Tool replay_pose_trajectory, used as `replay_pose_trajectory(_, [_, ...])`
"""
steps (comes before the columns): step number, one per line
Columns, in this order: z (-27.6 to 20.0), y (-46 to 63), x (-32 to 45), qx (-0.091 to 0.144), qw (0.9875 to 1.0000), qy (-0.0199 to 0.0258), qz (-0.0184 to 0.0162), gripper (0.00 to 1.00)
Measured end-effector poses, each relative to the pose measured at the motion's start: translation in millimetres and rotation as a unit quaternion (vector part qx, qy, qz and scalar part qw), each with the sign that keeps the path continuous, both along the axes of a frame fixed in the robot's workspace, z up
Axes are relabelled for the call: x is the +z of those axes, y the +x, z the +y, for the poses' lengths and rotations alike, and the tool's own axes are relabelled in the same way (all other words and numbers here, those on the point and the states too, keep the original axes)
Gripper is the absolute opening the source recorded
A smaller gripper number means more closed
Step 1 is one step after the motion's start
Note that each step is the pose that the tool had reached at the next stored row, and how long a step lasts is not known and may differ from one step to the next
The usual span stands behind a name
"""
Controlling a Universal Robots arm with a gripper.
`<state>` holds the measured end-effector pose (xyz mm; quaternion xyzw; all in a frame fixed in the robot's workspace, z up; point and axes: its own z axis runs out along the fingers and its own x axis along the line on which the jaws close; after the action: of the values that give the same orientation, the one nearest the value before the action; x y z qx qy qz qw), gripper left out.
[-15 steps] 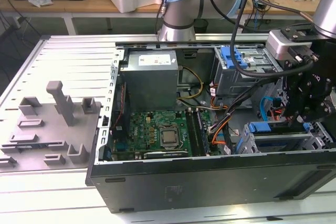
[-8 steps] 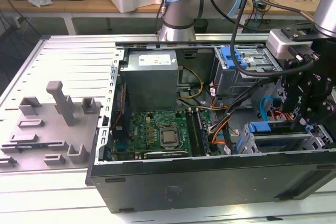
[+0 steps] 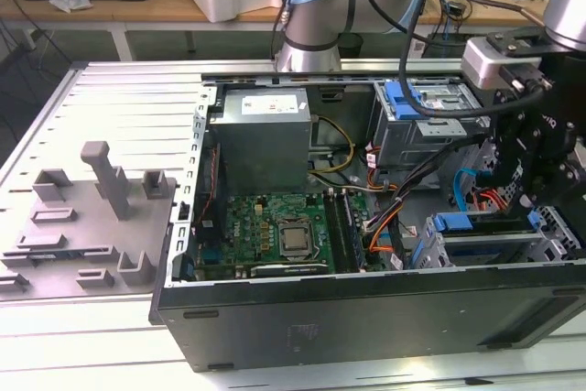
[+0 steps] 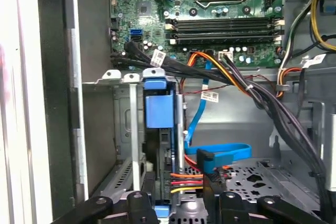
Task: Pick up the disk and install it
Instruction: 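Insert the first disk wire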
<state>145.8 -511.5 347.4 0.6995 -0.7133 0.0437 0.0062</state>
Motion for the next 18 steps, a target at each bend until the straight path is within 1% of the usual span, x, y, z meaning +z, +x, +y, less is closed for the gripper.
replay_pose_trajectory(2, [4.0,-0.3,0.5,0.000,1.0000,-0.0001,0.0000,0.49])
replay_pose_trajectory(4, [9.6,-1.0,1.8,0.000,1.0000,-0.0002,0.0000,0.49])
replay_pose_trajectory(6, [12.5,-1.8,2.7,0.000,1.0000,-0.0002,-0.0001,0.49])
replay_pose_trajectory(9, [14.2,-3.0,3.0,0.000,1.0000,-0.0004,-0.0001,0.49])
replay_pose_trajectory(16, [14.3,-3.5,3.0,0.000,1.0000,-0.0008,-0.0001,0.49])
replay_pose_trajectory(18, [14.4,-3.5,4.1,0.000,1.0000,-0.0009,-0.0001,0.49])
